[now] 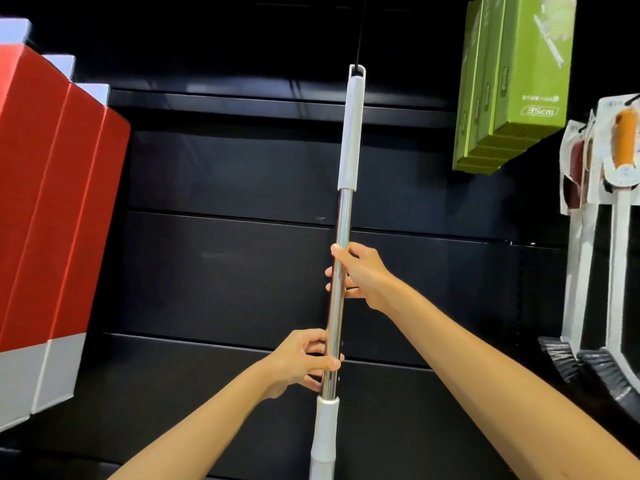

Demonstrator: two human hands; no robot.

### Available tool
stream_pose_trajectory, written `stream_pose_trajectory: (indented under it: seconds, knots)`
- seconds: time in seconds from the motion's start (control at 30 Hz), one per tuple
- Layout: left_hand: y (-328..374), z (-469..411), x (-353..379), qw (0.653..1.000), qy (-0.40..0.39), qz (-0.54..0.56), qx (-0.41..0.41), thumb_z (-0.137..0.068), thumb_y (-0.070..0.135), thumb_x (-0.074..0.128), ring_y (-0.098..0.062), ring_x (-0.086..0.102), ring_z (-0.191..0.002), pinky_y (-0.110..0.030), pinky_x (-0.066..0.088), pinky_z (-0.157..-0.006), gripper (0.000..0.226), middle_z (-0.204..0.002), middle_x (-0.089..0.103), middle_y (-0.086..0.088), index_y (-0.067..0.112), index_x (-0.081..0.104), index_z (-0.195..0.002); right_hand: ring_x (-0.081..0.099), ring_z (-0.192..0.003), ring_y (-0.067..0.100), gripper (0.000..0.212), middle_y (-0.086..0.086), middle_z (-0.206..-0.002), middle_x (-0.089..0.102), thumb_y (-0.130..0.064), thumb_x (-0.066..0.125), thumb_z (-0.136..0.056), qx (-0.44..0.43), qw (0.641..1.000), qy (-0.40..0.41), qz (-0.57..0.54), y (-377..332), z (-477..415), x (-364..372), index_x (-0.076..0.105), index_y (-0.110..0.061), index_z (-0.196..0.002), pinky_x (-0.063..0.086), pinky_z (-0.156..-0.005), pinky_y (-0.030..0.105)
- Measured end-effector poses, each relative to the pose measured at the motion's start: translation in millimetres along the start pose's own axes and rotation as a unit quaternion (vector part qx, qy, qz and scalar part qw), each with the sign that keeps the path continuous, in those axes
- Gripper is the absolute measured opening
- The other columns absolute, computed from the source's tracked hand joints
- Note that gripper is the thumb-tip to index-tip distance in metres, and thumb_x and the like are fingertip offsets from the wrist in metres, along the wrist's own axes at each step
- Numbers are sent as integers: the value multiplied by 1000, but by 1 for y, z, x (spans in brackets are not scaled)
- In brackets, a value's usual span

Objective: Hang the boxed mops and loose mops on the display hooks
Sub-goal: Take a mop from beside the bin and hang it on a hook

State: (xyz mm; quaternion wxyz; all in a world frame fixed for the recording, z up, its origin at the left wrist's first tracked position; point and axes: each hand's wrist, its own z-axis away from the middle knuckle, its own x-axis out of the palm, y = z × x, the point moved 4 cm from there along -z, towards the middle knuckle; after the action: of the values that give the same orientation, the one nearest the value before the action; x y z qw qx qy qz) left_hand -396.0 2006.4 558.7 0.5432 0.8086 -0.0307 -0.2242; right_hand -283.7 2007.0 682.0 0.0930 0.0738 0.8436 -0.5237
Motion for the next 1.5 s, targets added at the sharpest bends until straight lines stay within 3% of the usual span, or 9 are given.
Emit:
stream_pose_trajectory:
  seconds: [0.8, 1.1, 1.37, 1.5]
  knots:
    - [-70, -123, -20, 1000, -4, 20, -24, -84, 6, 68, -21, 69, -95, -34, 60, -77, 31, -104, 66, -5, 23, 56, -107, 64, -79, 22, 22, 12, -94, 63, -31, 50, -98, 5, 999, 19, 25, 76, -113, -8, 50, -15, -112, 54, -63, 28]
    - [-79, -149, -18, 999, 10, 18, -33, -86, 6, 66, -20, 67, -97, -35, 58, -82, 31, -106, 66, -8, 18, 55, -113, 65, -82, 20, 11, 8, -88, 63, -32, 51, -97, -14, 999, 32, 33, 96, -140, -13, 53, -21, -95, 58, -82, 40]
    - [-84, -157, -19, 999, 8, 10, -42, -86, 6, 65, -21, 66, -99, -33, 58, -80, 35, -110, 64, -9, 16, 53, -117, 65, -78, 18, 21, 8, -90, 65, -34, 51, -96, -10, 999, 32, 22, 103, -145, -14, 54, -18, -110, 57, -70, 31]
    - [-86, -157, -18, 999, 18, 10, -50, -86, 7, 66, -19, 67, -97, -30, 58, -77, 34, -108, 65, -8, 17, 54, -116, 65, -79, 20, 24, 7, -90, 65, -35, 52, -96, -4, 999, 36, 16, 105, -146, -15, 54, -19, -115, 58, -76, 34]
